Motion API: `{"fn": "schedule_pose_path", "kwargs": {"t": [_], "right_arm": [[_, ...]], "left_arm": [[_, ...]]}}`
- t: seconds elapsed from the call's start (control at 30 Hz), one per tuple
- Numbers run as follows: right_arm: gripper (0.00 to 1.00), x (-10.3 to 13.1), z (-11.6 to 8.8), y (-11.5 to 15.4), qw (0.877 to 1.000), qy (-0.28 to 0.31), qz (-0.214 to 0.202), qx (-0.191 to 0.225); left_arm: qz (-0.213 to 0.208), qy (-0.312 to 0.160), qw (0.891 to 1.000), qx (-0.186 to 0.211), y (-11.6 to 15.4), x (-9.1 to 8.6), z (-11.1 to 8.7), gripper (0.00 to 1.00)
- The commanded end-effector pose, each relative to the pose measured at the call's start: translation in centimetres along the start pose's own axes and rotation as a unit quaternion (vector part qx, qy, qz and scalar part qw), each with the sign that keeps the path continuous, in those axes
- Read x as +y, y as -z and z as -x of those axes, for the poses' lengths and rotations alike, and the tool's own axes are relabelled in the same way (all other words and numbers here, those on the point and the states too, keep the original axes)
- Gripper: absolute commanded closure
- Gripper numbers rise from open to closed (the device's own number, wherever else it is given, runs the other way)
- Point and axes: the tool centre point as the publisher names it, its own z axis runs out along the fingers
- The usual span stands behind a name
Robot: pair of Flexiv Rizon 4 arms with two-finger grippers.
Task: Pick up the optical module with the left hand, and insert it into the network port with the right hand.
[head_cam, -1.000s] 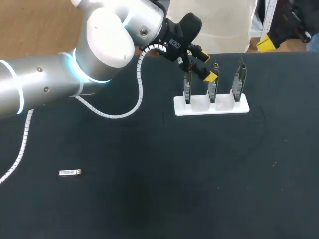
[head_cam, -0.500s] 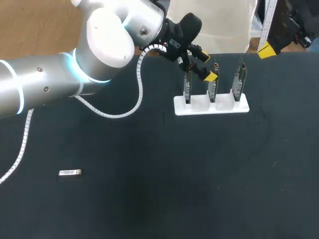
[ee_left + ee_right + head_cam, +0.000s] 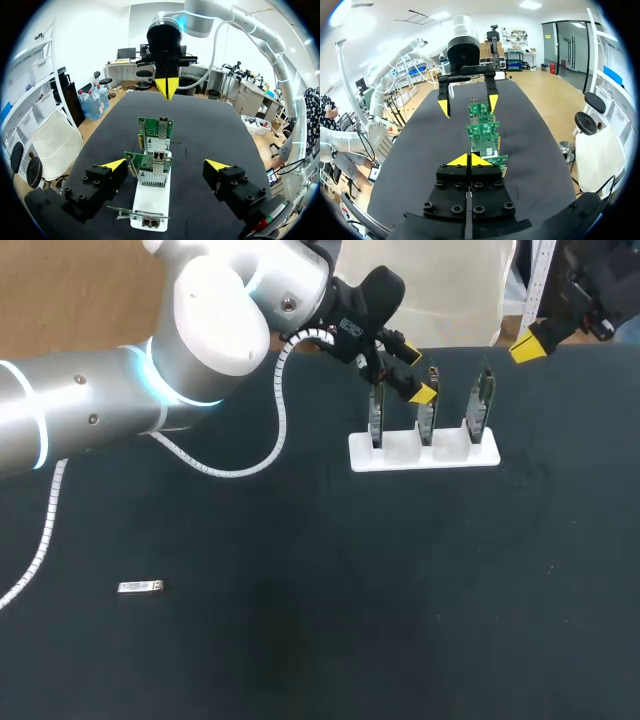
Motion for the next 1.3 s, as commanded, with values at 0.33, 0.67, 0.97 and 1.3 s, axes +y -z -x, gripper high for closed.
{"fn": "schedule_pose_path", "kwargs": {"t": [0.33,0.67,0.97,1.3], "right_arm": [[1.00,0.09,-0.04,-0.28,1.000,-0.002,-0.005,0.001],[0.00,0.17,0.10,-0.35,1.000,-0.002,-0.015,0.009],[0.00,0.17,0.10,-0.35,1.000,-0.002,-0.015,0.009],[0.00,0.17,0.10,-0.35,1.000,-0.002,-0.015,0.009]], "left_arm": [[-0.001,0.001,1.000,0.003,-0.03,0.17,0.14,0.00],[-0.001,0.001,1.000,0.003,-0.03,0.17,0.14,0.00],[-0.001,0.001,1.000,0.003,-0.03,0.17,0.14,0.00],[-0.001,0.001,1.000,0.003,-0.03,0.17,0.14,0.00]]}}
